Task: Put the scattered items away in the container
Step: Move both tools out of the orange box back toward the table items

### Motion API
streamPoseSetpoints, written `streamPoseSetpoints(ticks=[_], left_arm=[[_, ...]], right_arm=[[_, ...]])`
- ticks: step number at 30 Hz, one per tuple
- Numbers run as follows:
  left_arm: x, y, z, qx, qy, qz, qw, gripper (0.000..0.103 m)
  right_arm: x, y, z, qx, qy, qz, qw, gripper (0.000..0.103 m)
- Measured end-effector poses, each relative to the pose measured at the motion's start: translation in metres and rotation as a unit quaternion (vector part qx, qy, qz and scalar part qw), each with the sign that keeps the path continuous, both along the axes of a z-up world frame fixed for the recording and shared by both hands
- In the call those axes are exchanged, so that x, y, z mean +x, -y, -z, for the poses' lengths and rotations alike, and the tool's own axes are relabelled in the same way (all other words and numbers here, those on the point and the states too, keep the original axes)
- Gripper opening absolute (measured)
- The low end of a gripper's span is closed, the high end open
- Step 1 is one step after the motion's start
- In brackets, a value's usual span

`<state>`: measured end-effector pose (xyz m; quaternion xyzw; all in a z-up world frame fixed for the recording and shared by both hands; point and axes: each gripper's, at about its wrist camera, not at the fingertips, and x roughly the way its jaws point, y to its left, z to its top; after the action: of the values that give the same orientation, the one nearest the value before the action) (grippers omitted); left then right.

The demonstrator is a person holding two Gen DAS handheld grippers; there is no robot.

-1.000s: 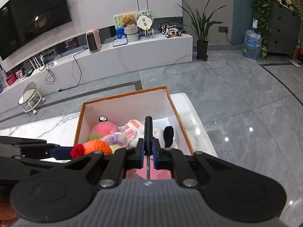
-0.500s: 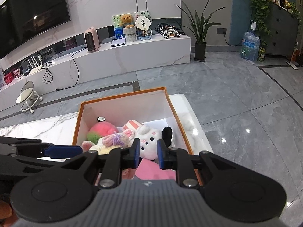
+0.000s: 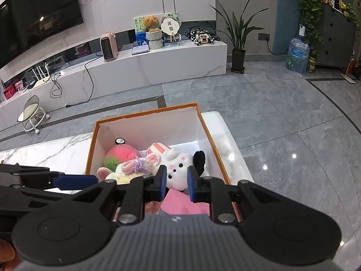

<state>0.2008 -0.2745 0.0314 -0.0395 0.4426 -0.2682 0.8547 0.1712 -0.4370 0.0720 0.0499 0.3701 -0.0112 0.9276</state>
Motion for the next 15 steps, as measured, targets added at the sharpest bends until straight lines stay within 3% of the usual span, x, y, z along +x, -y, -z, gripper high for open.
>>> streamPoseSetpoints(ticks=[15], left_arm=[[0.001, -0.015, 0.0, -0.021, -0.002, -0.004, 0.9998, 0.064]], right_arm=[[0.005, -0.008, -0.001, -0.01, -0.002, 0.004, 1.0, 0.025]])
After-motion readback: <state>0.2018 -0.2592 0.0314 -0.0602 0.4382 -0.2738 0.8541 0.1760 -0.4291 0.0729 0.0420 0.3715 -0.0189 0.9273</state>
